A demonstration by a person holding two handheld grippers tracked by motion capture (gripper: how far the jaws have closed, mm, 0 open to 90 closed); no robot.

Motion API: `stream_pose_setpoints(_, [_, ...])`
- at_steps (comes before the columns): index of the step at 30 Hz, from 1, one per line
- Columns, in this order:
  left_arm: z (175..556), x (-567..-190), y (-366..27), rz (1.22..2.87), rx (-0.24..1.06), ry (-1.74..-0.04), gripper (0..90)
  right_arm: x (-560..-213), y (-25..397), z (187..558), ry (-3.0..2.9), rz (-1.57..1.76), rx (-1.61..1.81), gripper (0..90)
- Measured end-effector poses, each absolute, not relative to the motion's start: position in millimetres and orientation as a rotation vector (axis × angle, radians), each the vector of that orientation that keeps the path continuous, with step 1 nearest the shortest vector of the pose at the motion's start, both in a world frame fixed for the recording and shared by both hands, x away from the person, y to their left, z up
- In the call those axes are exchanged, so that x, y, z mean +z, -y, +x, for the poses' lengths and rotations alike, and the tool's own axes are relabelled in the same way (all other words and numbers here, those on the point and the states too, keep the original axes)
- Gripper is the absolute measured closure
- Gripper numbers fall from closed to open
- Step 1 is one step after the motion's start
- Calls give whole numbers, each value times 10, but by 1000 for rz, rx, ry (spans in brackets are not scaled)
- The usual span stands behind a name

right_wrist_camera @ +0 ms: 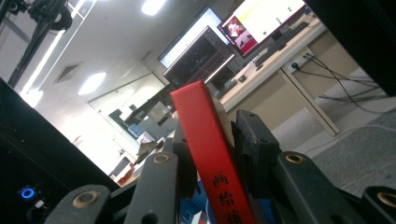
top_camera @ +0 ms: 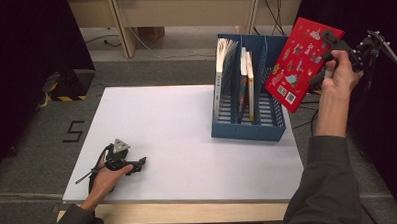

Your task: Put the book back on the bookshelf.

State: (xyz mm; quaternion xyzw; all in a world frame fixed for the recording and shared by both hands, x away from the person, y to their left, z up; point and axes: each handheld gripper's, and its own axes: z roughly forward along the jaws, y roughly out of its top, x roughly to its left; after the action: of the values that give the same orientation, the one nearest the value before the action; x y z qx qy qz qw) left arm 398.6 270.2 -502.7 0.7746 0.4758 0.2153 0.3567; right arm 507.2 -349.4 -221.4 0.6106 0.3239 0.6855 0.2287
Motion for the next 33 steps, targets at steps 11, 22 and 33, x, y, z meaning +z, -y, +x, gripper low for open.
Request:
stream_pose_setpoints(11, [3979,-5024,-2706,2004,551,-1215,148,-2131,3289,5412,-921,1703,1812,716])
stream_pose_setpoints(22, [3968,-5022,-2699,2009,547,-1210,148,-2075,3289,5505,-938,1704,1727,735])
stream_pose_setpoints(33, [3959,-5024,-2693,2006,544,-1210,149,-2125,3289,5581,-893,1698,1715,728])
